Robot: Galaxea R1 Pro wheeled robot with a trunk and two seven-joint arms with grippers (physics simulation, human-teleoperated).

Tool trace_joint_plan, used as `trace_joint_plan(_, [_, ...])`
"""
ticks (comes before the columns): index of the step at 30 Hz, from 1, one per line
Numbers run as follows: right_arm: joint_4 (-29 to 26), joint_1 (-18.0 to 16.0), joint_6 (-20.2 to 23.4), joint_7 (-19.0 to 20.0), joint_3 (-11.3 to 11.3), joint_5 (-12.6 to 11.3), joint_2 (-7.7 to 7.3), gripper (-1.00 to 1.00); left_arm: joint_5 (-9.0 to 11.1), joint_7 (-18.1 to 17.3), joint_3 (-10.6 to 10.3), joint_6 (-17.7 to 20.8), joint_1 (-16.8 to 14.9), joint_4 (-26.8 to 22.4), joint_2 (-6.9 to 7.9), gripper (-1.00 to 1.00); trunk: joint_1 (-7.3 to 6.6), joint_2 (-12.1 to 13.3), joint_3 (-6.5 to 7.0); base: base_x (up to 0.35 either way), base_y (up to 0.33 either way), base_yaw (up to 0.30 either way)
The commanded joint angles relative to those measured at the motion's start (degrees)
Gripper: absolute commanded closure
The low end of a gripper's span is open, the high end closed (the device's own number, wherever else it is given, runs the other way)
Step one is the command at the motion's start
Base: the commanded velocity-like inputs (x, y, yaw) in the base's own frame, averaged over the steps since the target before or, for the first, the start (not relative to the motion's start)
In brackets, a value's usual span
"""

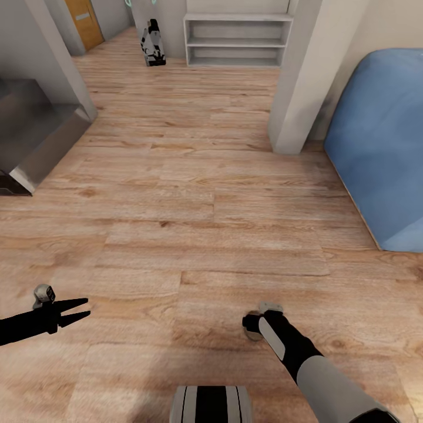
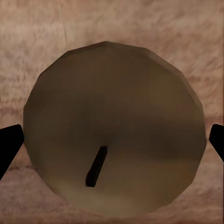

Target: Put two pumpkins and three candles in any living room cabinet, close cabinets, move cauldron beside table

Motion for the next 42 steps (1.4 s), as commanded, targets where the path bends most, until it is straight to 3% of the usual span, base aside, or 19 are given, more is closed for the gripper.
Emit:
trace_joint_plan(1, [1.7,0.0,0.4,-0.6,0.3,0.8,-0.09,-1.0,0.1,-0.1,0.0,0.6,0.0,0.0,0.02,-1.0,0.01,0.0,-0.04,0.0,0.0,0.0])
trace_joint_plan(21, [1.7,0.0,0.4,-0.6,0.4,0.8,-0.05,-1.0,0.1,-0.1,-0.1,0.6,0.0,0.0,0.01,-1.0,0.08,0.0,-0.71,0.0,0.0,0.0])
trace_joint_plan(25, [1.7,0.0,0.4,-0.6,0.4,0.8,-0.02,-1.0,0.1,-0.1,-0.1,0.6,0.0,0.0,0.01,-1.0,0.19,-0.1,-1.59,0.0,0.0,0.0])
trace_joint_plan(40, [1.7,0.0,0.3,-0.6,0.5,0.8,-0.01,-1.0,0.1,-0.1,-0.1,0.6,0.0,0.0,0.01,-1.0,0.19,-0.1,-1.59,0.0,0.0,0.0])
trace_joint_plan(41, [1.7,0.0,0.3,-0.6,0.5,0.8,-0.01,1.0,0.1,-0.1,-0.1,0.6,0.0,0.0,0.01,-1.0,0.19,-0.1,-1.59,0.0,0.0,0.0])
trace_joint_plan(42, [1.7,0.0,0.3,-0.6,0.5,0.8,-0.01,1.0,0.1,-0.1,-0.1,0.6,0.0,0.0,0.01,-1.0,0.19,-0.1,-1.59,0.0,0.0,0.0])
